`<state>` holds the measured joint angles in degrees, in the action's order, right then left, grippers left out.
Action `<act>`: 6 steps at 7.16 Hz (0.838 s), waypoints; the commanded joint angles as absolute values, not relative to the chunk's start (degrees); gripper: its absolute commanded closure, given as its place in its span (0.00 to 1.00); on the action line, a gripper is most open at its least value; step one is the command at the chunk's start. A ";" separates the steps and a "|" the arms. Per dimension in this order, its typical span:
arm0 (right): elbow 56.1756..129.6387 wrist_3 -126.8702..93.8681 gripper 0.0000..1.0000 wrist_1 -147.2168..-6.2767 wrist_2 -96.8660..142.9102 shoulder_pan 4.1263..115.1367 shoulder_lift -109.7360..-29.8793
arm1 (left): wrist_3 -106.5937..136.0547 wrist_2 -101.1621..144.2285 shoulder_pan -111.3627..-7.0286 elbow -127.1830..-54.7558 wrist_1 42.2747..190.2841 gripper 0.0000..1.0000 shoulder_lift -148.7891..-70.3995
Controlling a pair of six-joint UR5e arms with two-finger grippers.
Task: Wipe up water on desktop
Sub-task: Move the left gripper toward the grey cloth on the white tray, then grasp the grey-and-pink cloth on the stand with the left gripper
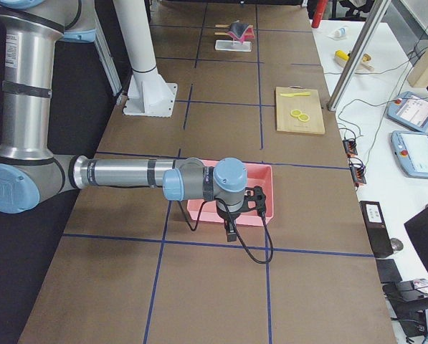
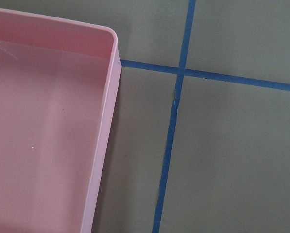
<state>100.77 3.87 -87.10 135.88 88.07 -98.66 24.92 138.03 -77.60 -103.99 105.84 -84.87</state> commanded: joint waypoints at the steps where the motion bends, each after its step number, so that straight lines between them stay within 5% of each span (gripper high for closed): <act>1: 100.72 3.87 0.00 -87.10 135.79 88.07 -98.70 | 38.80 130.91 -67.98 -109.23 108.37 0.00 -84.81; 5: 100.63 3.87 0.00 -87.19 135.79 88.07 -98.70 | 38.94 128.58 -62.49 -108.81 108.46 0.00 -84.20; 6: 100.55 3.87 0.00 -87.19 135.79 88.07 -98.70 | 38.85 128.58 -62.49 -108.81 108.46 0.24 -84.20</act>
<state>100.62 3.87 -87.19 135.79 88.07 -98.70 38.94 128.64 -62.82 -108.89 108.45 -84.29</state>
